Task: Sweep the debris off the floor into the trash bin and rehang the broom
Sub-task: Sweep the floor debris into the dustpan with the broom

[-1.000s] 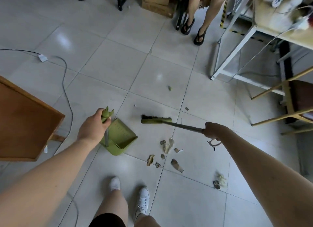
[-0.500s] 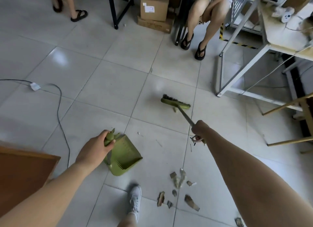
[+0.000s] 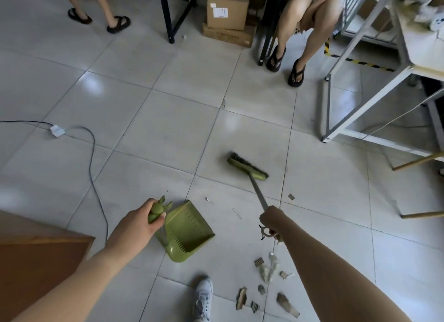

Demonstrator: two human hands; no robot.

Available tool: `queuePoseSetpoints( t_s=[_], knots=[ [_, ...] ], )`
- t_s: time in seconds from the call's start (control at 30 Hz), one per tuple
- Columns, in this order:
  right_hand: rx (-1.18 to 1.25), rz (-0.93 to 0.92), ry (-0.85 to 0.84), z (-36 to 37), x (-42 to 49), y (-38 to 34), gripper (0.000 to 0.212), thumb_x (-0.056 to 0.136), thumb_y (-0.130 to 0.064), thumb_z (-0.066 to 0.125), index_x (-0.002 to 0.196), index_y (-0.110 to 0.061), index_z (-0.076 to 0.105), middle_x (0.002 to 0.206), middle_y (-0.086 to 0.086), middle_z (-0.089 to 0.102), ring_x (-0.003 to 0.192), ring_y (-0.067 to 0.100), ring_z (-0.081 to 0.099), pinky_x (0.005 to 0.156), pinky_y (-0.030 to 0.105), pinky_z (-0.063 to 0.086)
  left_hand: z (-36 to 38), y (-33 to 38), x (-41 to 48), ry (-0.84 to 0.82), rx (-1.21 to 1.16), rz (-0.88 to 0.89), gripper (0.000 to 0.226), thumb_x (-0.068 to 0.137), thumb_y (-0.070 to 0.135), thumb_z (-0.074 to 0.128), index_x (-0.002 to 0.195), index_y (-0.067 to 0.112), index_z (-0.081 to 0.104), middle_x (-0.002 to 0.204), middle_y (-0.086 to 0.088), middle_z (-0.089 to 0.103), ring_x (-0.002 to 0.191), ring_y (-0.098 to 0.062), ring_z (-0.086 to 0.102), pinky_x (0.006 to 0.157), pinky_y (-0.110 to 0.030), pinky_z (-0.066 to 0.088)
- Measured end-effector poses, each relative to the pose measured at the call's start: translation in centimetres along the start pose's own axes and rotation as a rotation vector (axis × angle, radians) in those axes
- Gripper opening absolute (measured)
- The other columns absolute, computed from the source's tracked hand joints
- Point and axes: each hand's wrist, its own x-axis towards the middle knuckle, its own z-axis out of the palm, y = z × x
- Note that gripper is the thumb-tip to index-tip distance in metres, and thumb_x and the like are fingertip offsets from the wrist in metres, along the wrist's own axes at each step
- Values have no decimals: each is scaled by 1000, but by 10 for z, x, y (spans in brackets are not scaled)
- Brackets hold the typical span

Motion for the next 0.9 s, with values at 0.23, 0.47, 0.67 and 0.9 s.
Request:
queuePoseSetpoints(
  t_s=[0.23,0.47,0.67,0.9],
  knots=[
    [-235,-57,-24,60,-59,44,27,91,-7,39,116,-9,49,98,6,55,74,21,59,52,23,46,13,9,-68,132,-18,-46,18,90,39,59,101,26,52,63,6,56,53,-12,52,47,-27,40],
    [-506,-98,5,127,-127,155,57,89,-15,48,144,-14,35,137,8,53,118,20,58,107,36,42,31,16,-163,205,29,-46,24,91,41,56,107,23,53,79,-6,64,69,-29,56,56,-34,41],
    [-493,-35,-25,171,-190,240,65,89,-19,46,150,-16,24,103,6,61,103,22,63,90,35,53,54,18,-246,235,70,27,28,92,37,57,113,19,53,86,-14,68,77,-36,62,57,-34,40],
    [-437,-18,-42,198,-252,319,55,85,-9,47,140,-15,41,104,5,59,98,22,64,85,33,57,71,15,-318,177,116,64,37,94,37,54,123,15,51,94,-16,69,81,-36,64,59,-35,44]
  ],
)
